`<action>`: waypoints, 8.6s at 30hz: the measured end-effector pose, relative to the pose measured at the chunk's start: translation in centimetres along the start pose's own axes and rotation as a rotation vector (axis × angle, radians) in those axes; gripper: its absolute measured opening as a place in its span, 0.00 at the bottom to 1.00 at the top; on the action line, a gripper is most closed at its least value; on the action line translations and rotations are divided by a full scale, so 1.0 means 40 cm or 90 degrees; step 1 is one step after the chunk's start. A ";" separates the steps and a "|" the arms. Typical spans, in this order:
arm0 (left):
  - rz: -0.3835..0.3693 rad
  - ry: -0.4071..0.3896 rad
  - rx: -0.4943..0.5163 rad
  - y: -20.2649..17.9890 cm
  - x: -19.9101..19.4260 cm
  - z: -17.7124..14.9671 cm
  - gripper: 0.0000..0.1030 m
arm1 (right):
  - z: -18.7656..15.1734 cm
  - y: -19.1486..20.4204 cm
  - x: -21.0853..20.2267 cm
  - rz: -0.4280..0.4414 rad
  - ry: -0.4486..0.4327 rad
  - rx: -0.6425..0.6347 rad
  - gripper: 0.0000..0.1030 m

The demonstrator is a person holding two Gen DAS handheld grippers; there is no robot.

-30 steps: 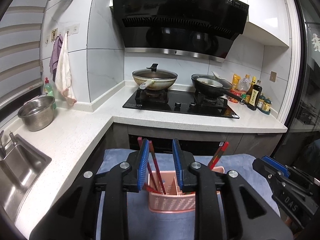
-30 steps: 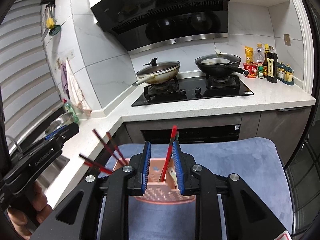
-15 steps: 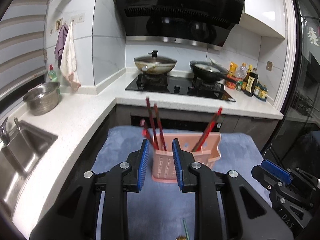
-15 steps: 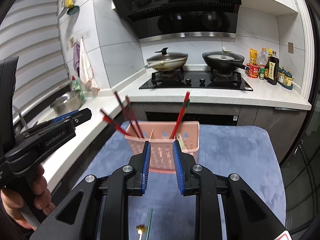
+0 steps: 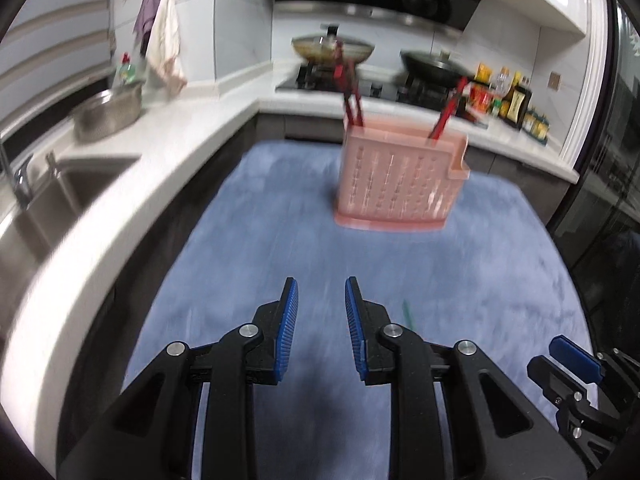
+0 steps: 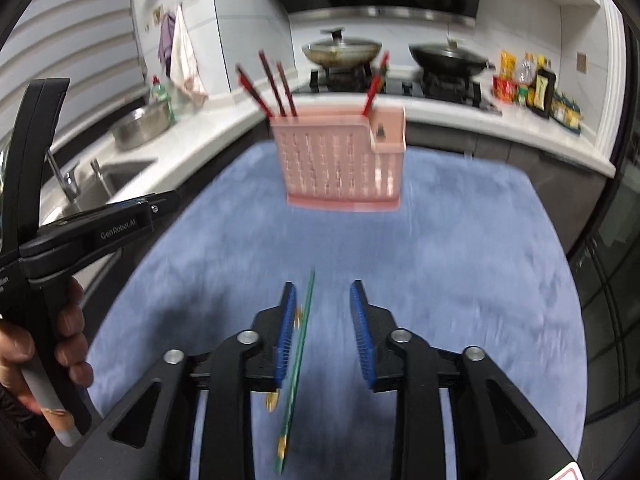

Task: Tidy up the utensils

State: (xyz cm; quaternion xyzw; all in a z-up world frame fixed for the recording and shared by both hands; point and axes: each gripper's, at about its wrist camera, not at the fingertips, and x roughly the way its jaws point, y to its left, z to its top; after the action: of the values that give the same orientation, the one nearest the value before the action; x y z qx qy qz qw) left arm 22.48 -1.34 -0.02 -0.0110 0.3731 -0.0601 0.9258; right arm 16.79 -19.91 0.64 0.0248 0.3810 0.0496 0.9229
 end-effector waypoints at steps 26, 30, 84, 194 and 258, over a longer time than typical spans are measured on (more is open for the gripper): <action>0.001 0.131 0.003 0.010 0.010 -0.320 0.33 | -0.313 0.074 0.097 0.001 0.142 0.016 0.30; -0.003 0.136 0.003 0.004 0.016 -0.326 0.33 | -0.318 0.074 0.105 -0.004 0.139 0.012 0.30; -0.087 0.142 0.019 -0.141 0.081 -0.324 0.10 | -0.321 -0.065 0.085 -0.021 0.127 0.133 0.07; -0.046 -0.107 0.091 -0.161 0.212 0.510 0.01 | 0.674 -0.205 0.155 0.057 -0.236 0.164 0.07; 0.004 -0.055 0.033 -0.108 -0.015 0.169 0.60 | 0.196 -0.040 -0.001 -0.044 -0.057 0.052 0.44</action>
State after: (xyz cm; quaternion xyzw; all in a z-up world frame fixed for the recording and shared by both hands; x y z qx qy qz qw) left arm 26.31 -5.74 5.56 0.0116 0.3308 -0.0662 0.9413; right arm 22.42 -21.57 6.12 0.0515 0.3414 0.0006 0.9385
